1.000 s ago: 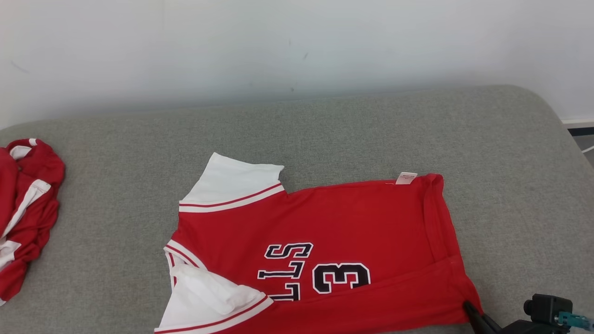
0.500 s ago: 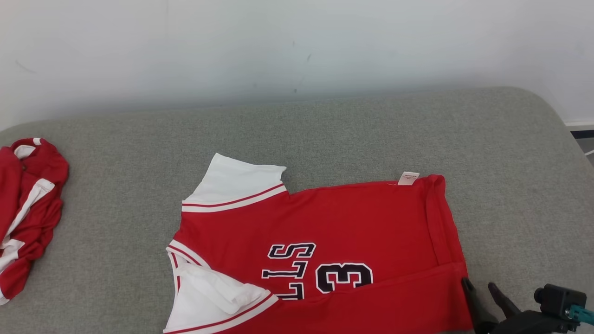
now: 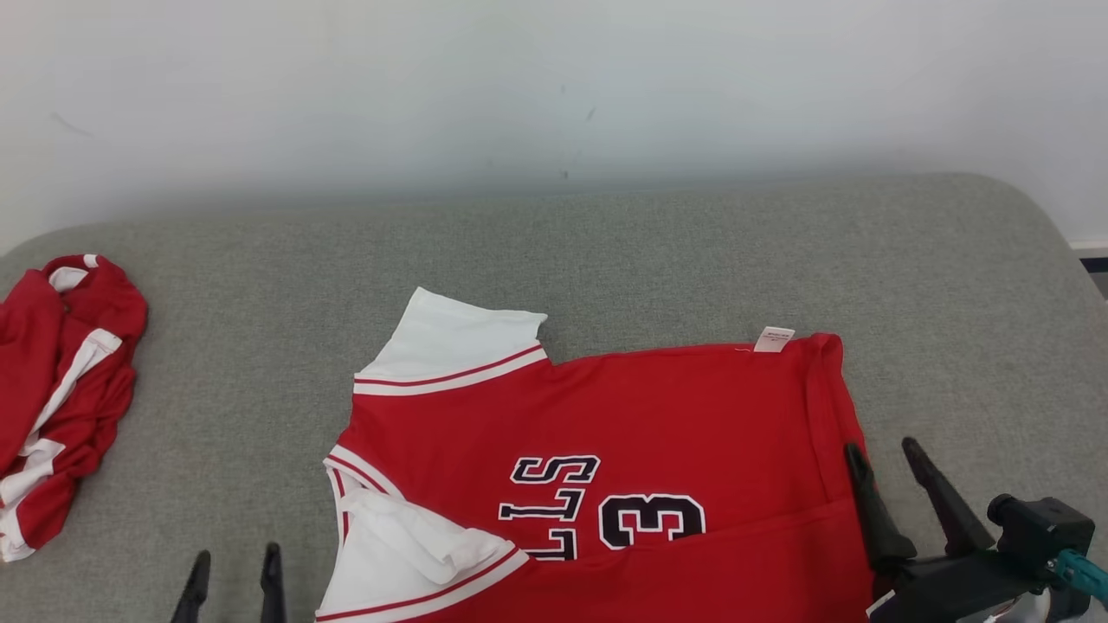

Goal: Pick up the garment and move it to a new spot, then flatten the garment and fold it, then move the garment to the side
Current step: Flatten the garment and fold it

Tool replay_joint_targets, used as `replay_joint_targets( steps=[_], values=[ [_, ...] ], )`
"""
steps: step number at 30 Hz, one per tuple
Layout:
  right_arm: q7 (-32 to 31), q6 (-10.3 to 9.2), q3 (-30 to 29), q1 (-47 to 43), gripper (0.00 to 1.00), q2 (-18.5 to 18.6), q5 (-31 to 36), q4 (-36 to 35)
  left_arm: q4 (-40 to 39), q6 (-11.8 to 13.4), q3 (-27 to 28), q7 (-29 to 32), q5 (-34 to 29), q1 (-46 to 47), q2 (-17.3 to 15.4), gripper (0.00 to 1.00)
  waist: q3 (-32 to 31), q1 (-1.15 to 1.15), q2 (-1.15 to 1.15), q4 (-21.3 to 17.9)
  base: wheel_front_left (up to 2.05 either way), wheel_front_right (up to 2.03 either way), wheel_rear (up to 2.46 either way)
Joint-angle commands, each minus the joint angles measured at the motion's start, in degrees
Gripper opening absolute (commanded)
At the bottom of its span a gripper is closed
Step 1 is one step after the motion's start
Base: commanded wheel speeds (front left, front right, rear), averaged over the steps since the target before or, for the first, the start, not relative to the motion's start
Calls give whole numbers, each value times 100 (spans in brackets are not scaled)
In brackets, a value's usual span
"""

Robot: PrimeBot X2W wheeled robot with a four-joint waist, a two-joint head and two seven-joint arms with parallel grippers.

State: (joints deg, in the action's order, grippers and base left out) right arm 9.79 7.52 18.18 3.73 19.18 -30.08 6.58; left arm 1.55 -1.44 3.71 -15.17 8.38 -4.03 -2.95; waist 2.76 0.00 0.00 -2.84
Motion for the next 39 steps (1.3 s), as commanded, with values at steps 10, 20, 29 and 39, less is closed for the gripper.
replay_joint_targets(
  steps=[10,20,29,39],
  values=[
    [490,-6,-195,119,100,-282,732,247,-185,120,-94,-10,120,475,4,100,69,0,0,-2,0,0,0],
    [527,-6,-340,544,100,-471,999,415,708,-505,-249,-5,290,1633,-451,100,317,0,0,-385,0,0,0],
    [530,-6,-284,1515,100,-876,1211,927,1350,-595,-1039,1005,1328,3293,-1515,100,882,0,0,-1197,0,0,0],
    [534,-6,-89,2527,100,-1331,1203,1538,2082,-598,-1882,2042,2578,4547,-2530,100,1540,0,0,-1770,0,0,0]
  ],
)
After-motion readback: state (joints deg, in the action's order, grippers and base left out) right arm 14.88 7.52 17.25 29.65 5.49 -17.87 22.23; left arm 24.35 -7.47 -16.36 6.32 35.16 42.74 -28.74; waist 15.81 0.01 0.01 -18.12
